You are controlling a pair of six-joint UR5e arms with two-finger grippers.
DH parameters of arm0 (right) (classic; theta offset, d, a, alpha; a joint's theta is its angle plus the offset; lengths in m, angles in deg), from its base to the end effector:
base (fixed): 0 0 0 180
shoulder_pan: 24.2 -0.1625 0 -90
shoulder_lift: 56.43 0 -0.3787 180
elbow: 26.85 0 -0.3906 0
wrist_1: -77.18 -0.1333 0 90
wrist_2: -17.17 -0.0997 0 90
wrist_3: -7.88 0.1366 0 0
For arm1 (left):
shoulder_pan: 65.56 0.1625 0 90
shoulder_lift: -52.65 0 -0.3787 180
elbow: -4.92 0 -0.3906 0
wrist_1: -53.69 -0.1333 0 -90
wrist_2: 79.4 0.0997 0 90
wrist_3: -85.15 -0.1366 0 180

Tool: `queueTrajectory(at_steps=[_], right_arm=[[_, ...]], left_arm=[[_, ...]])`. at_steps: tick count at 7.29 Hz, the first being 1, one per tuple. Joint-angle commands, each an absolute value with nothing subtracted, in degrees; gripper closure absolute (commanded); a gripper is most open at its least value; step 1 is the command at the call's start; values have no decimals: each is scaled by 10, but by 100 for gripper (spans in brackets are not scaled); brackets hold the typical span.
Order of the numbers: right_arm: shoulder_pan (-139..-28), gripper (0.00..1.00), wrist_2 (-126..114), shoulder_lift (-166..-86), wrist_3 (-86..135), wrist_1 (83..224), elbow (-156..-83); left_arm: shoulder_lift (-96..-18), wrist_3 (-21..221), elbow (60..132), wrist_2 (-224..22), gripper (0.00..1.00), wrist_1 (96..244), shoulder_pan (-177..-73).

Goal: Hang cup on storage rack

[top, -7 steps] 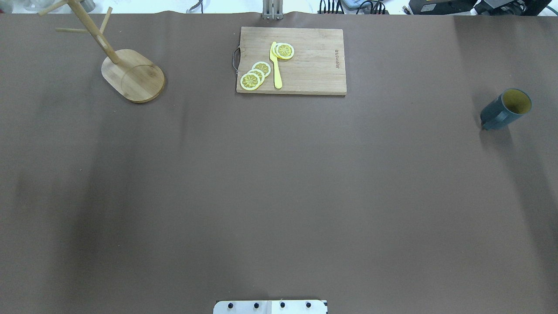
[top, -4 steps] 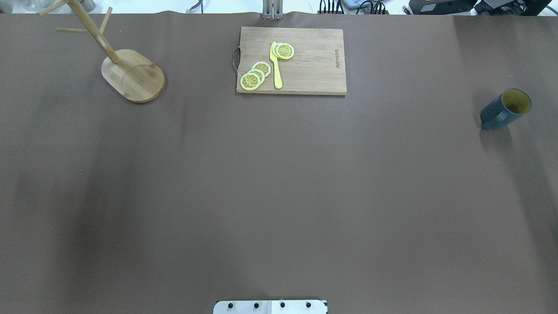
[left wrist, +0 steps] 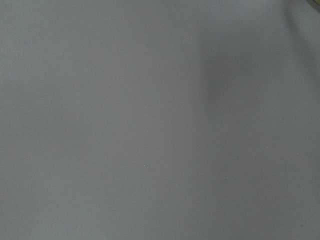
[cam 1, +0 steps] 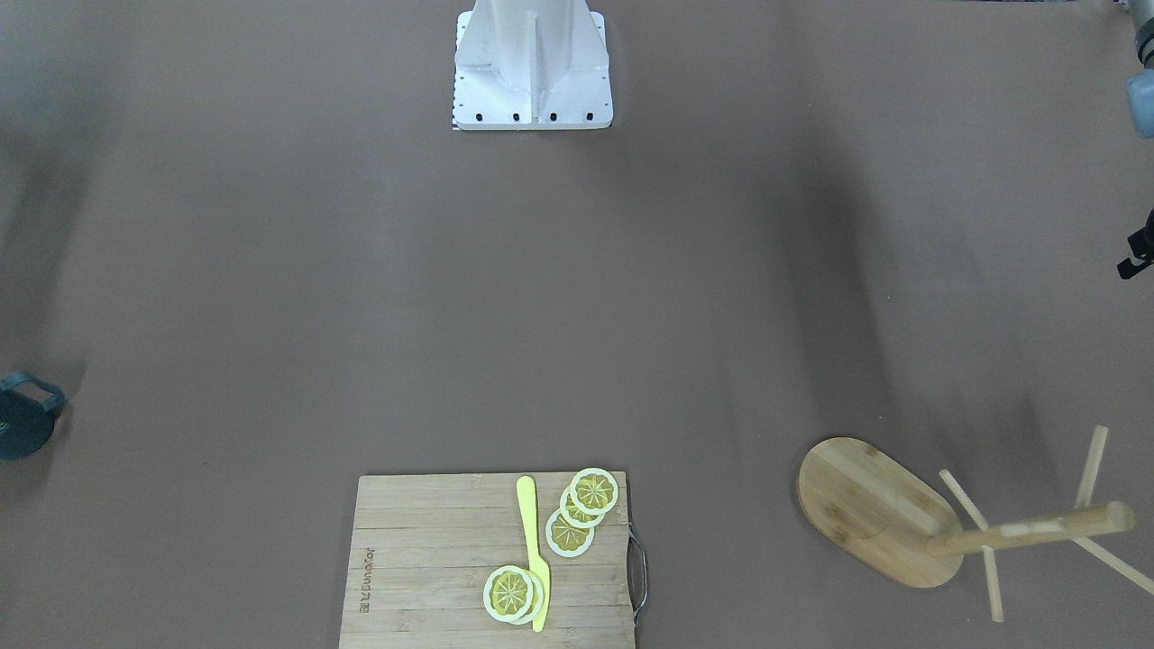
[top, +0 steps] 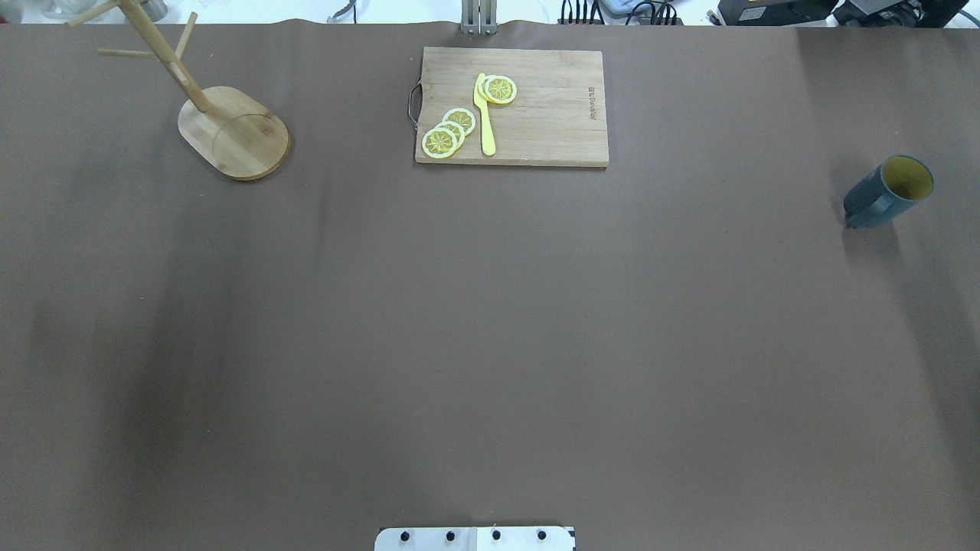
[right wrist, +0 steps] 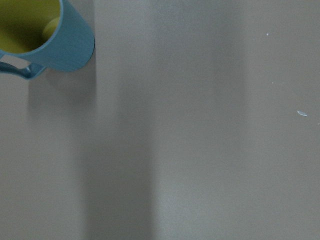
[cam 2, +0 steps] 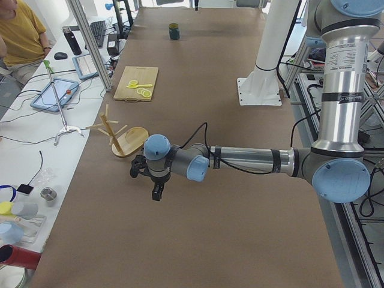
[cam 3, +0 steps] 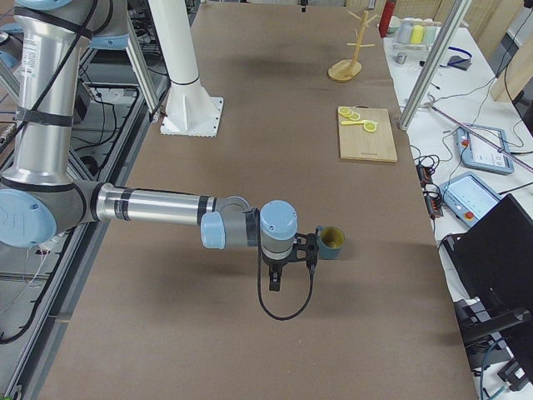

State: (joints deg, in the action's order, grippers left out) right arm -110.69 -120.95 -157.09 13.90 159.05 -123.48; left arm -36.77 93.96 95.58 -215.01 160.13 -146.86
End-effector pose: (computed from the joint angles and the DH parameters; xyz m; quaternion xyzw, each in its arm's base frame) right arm 0.0055 -0.4267 0.6459 -0.0013 -0.4087 0.0054 0.9126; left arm 0.0418 -0.5091 0.6039 0.0725 0.3993 0.0548 0.9123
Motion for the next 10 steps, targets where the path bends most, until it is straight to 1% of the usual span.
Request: queueTrajectory(at_steps=[1,2,5,6,7,8,9,10], right_arm=[[-1107,0,-1247,-1570,135,1575,-1232],[-1107,0,-1233,-1575,140,1538,-1226],[-1107,0,-1207,-1575,143,1511,-1222],[-1107,0,-1207,-1566,155,1514,-1220],[-1105,0,-1211,-1536,192,1518,-1220],[-1092,2,-1209,-1492,226,1517,-1194],[-1078,6,-1207,-1446,232,1512,-1142],[-1062,8,-1208,-1389,233,1510,-1078]], left_arm=[[-367,942,956,-2163,2,1604,-1469],[-368,942,955,-2163,2,1605,-1469],[-368,943,956,-2164,2,1622,-1468],[-369,943,957,-2163,2,1624,-1468],[-368,943,957,-2164,2,1634,-1469],[-368,943,957,-2163,2,1634,-1468],[-367,943,956,-2164,2,1633,-1468],[-366,943,955,-2164,2,1633,-1468]])
